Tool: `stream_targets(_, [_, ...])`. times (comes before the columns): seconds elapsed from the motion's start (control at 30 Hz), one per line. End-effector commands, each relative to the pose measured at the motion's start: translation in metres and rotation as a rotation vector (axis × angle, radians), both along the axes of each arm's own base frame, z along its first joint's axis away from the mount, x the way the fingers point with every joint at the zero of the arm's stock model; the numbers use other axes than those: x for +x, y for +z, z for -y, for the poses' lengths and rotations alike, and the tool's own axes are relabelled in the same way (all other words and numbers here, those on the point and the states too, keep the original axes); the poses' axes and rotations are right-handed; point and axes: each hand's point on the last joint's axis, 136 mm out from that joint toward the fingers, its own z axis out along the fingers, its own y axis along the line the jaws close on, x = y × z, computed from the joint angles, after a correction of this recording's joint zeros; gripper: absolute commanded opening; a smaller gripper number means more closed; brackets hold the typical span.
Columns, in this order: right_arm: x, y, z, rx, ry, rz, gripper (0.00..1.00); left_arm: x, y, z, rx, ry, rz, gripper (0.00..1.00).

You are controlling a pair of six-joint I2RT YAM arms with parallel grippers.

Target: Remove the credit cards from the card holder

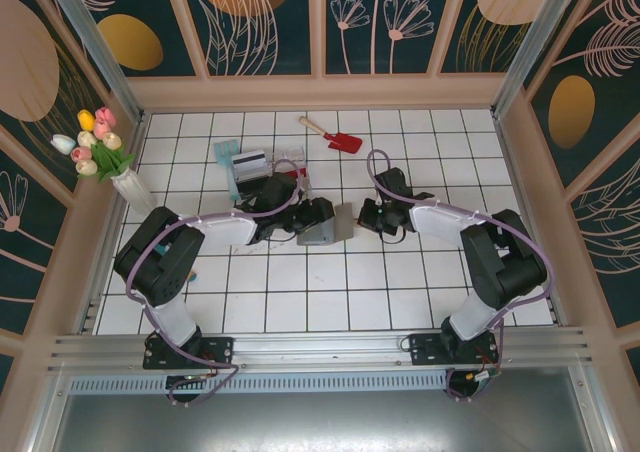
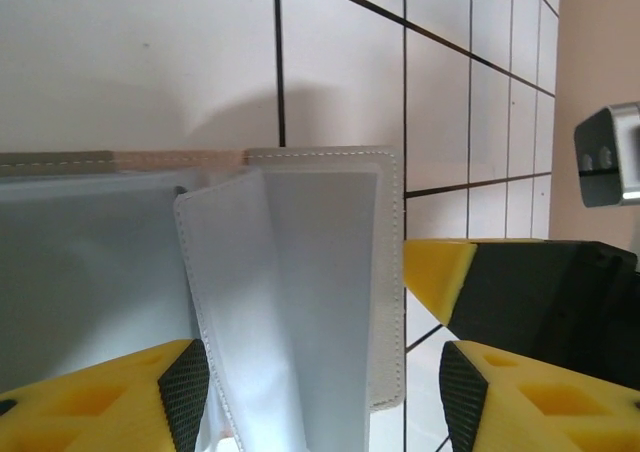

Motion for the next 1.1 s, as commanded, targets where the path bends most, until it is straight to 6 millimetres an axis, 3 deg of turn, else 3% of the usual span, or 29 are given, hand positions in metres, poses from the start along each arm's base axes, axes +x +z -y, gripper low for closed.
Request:
stream_targets(0.0, [0.007,0.004,-0.001,0.001,0.007,0.014,0.03,-0.003,0.004,0.014,-0.042,-0.053,0.025,0.65])
stream_targets(0.2, [0.007,0.009,-0.005,0.023,0.016,0.025,0.04,-0.007,0.011,0.037,-0.101,-0.105,0.026,0.65])
stream_targets(0.37, [0.007,0.009,-0.004,0.022,0.008,0.025,0.04,-0.009,0.002,0.05,-0.085,-0.131,0.014,0.65])
stream_targets(0.4, [0.007,0.009,-0.003,0.021,0.005,0.025,0.05,-0.004,0.01,0.056,-0.1,-0.134,0.033,0.65])
stream_targets(0.6, [0.008,0.015,-0.001,0.022,-0.003,0.04,0.06,-0.002,0.004,0.061,-0.094,-0.134,0.029,0.68])
stream_targets(0.87, [0.01,0.028,0.009,0.039,-0.062,0.069,0.22,0.001,0.003,0.063,-0.101,-0.14,0.054,0.69])
stream_targets(1.07, [0.013,0.052,0.024,0.067,-0.125,0.13,0.32,0.002,-0.013,0.057,-0.051,-0.115,0.032,0.61])
